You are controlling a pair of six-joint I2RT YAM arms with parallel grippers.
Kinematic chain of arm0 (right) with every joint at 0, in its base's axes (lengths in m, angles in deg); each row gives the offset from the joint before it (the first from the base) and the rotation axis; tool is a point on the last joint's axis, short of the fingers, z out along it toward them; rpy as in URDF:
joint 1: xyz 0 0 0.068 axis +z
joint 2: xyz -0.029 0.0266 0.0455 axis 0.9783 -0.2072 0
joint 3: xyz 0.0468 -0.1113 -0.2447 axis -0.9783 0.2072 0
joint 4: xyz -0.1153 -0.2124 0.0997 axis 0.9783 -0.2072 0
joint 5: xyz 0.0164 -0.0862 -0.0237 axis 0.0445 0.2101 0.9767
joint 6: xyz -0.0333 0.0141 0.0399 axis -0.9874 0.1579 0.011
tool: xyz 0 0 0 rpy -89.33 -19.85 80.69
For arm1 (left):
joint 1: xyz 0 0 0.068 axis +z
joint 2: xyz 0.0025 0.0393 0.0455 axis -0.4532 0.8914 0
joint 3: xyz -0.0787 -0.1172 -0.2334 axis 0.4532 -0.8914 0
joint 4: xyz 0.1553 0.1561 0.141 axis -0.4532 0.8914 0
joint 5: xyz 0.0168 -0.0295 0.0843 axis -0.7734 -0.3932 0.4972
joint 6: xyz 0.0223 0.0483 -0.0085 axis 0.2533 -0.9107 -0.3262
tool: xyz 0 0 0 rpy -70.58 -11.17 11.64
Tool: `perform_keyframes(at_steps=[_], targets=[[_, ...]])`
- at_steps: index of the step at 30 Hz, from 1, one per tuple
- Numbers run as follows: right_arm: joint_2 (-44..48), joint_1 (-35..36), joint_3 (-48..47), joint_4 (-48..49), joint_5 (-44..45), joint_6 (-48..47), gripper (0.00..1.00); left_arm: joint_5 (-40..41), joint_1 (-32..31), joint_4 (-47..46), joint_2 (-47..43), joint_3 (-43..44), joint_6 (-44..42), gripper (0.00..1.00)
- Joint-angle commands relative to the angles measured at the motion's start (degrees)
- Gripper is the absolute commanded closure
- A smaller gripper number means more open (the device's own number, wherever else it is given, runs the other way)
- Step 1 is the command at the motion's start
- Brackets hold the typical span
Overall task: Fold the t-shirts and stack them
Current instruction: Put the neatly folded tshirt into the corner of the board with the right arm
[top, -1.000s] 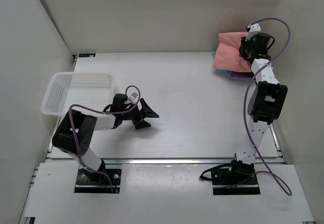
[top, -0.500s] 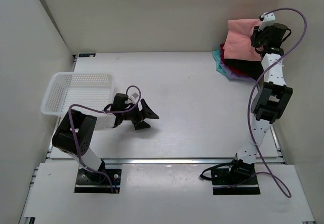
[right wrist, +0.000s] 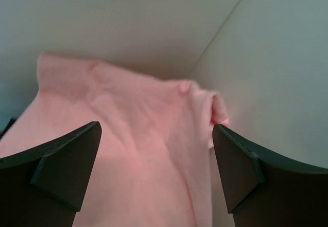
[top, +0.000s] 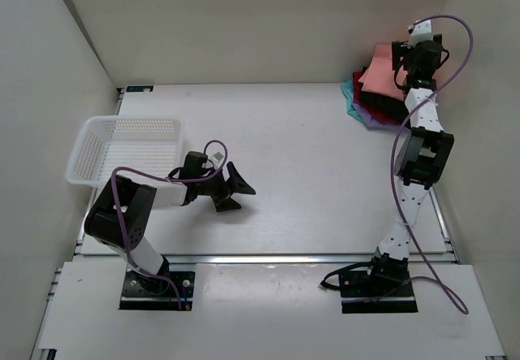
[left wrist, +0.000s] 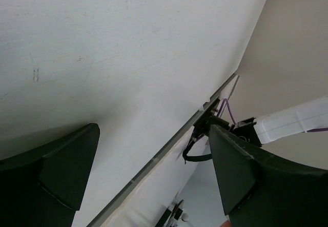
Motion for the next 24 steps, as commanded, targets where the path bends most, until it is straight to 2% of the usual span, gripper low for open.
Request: perform_keyframes(at_steps=[1, 3, 5, 6, 7, 9, 10, 11, 12, 15, 16, 19, 21, 24], targets=[[5.05, 2.91, -3.92, 11.06, 12.33, -4.24, 0.12, -0.2, 0.47, -0.54, -1.06, 1.27, 0.51, 0.02], [7.85, 3.7, -3.22, 11.07, 15.15, -5.3, 0.1, -1.34, 0.29, -0.36, -1.85, 2.84, -0.27, 0.01], [12.43, 4.76, -0.95, 9.06, 16.14, -5.92, 0.07, 0.92, 0.04, 7.14, -5.26, 6.96, -6.74, 0.02], [17.06, 4.94, 3.69, 7.05, 15.79, -5.57, 0.03, 3.2, -0.23, 13.72, -6.06, 10.98, -9.22, 0.01], [22.76, 5.81, 6.34, 6.42, 15.53, -5.56, 0.0, 4.79, -0.58, 16.22, -7.46, 14.33, -13.16, 0.01], [32.19, 7.13, 21.06, 6.15, 15.26, -3.73, 0.01, 6.65, -0.06, 20.98, -9.05, 16.64, -15.48, 0.01], [38.4, 8.27, 29.49, 5.8, 14.74, -3.2, 0.01, 5.0, 1.6, 20.82, -10.45, 16.13, -13.74, 0.01], [44.64, 9.67, 33.49, 5.62, 13.95, -0.67, 0.01, 3.33, 3.79, 18.55, -11.07, 15.34, -10.59, 0.01], [47.22, 11.51, 40.66, 3.71, 12.38, 1.1, 0.01, 0.01, 5.81, 14.44, -12.04, 13.07, -6.04, 0.02], [61.88, 19.58, 56.85, -2.62, 16.91, 4.26, 0.01, -6.52, 8.46, 5.64, -12.31, 11.2, -1.43, 0.01], [63.67, 20.66, 60.91, -8.56, 15.89, 5.32, 0.01, -6.44, 8.38, 6.31, -12.14, 13.55, -2.2, 0.01], [70.6, 26.64, 67.86, -21.58, 15.18, 12.17, 0.01, -4.16, 8.03, 17.98, -10.99, 21.72, -8.88, 0.01], [75.27, 30.32, 72.96, -24.17, 16.4, 15.51, 0.01, -2.32, 9.16, 20.1, -11.43, 23.85, -10.82, 0.01], [80.73, 27.54, 79.13, -22.95, 8.42, 19.03, 0.01, -2.66, 11.8, 17.41, -12.74, 21.4, -8.9, 0.01]])
